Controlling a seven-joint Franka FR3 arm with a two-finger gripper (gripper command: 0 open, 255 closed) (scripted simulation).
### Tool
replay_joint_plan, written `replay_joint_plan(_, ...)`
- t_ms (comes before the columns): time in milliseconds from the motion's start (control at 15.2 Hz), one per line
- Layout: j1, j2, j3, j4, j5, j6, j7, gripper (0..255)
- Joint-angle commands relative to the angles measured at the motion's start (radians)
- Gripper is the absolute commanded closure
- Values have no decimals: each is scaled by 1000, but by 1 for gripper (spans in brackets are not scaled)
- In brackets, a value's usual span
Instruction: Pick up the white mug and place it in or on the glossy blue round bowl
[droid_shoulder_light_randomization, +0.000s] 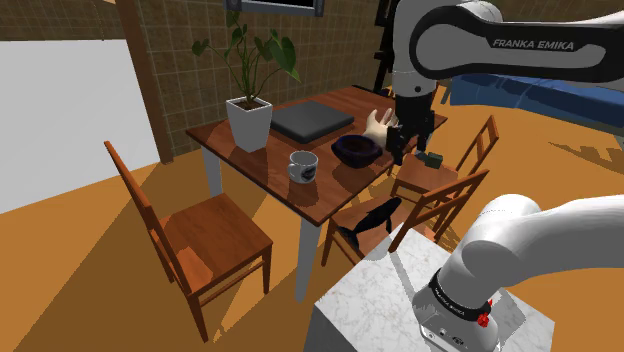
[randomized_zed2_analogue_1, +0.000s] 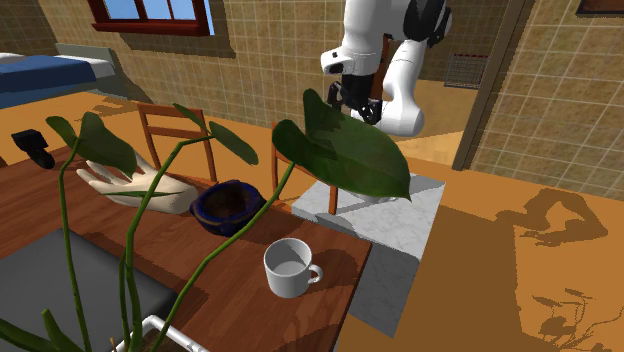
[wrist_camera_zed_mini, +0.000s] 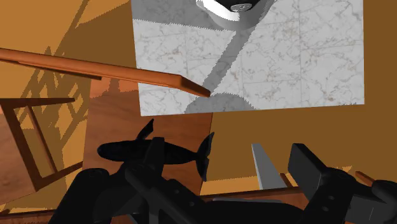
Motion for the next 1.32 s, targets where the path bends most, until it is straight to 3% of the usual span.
replay_joint_plan(0,0,0,0,0,0,0,0,0)
replay_joint_plan(594,-6,264,-63,20,9,332,-34,0)
replay_joint_plan(1254,1,609,-116,173,73,616,-106,0)
